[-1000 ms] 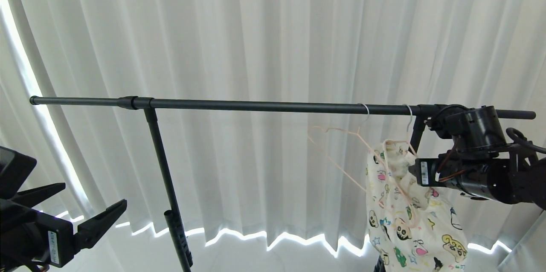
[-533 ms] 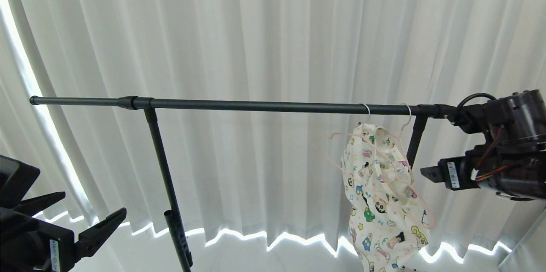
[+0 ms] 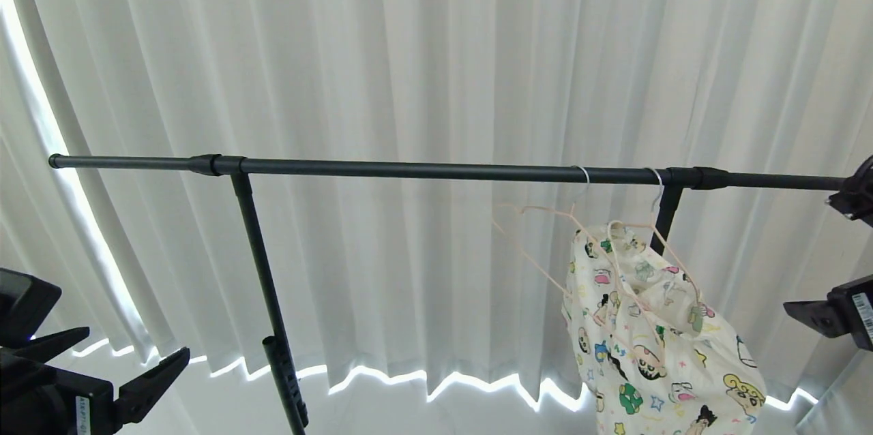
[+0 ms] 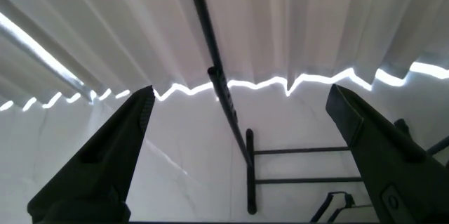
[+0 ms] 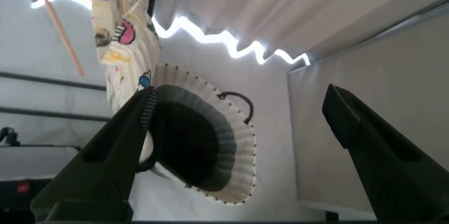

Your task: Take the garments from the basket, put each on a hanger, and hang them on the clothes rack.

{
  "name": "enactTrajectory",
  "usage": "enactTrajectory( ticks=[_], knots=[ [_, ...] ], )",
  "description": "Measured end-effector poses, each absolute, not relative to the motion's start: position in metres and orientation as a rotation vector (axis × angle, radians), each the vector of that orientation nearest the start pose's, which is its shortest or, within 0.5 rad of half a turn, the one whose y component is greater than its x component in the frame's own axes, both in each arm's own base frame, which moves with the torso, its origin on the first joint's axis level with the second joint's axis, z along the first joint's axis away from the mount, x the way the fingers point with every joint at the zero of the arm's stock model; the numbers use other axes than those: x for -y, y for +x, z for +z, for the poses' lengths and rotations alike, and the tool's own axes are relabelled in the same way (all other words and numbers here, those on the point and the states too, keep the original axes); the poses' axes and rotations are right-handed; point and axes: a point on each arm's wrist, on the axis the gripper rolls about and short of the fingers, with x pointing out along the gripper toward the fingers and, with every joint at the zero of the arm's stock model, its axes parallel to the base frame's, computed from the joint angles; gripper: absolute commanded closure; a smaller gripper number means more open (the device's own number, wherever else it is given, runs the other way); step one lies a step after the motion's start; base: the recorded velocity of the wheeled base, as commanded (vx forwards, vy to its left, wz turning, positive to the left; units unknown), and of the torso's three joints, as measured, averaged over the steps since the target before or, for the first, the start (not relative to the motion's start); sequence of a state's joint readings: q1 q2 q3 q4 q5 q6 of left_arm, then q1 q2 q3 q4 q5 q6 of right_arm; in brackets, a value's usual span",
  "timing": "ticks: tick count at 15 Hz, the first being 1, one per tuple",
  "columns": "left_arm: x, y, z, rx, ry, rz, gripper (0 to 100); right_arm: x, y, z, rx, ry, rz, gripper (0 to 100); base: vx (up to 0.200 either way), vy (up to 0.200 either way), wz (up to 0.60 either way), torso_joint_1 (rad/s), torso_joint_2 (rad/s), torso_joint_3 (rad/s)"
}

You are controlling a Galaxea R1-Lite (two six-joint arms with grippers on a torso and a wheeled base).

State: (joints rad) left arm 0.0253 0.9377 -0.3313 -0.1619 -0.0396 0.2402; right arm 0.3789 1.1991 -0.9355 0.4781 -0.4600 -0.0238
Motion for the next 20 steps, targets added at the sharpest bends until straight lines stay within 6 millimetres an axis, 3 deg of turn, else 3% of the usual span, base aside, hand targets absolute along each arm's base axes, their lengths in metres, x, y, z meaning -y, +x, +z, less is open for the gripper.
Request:
enactTrajectory(
  ticks=[5, 20],
  knots=[
    [-0.011, 0.100, 0.156, -0.469, 0.201, 0.022, 0, -0.031, 0.139, 0.242, -0.661, -0.358, -0.129, 0, 0.000, 0.000, 0.00, 0.000, 0.00, 0.000],
    [-0.011, 0.095, 0.150, -0.477, 0.198, 0.029, 0, -0.024, 0.131, 0.224, -0.691, -0.363, -0.179, 0, -0.200, 0.000, 0.00, 0.002, 0.00, 0.003]
  ],
)
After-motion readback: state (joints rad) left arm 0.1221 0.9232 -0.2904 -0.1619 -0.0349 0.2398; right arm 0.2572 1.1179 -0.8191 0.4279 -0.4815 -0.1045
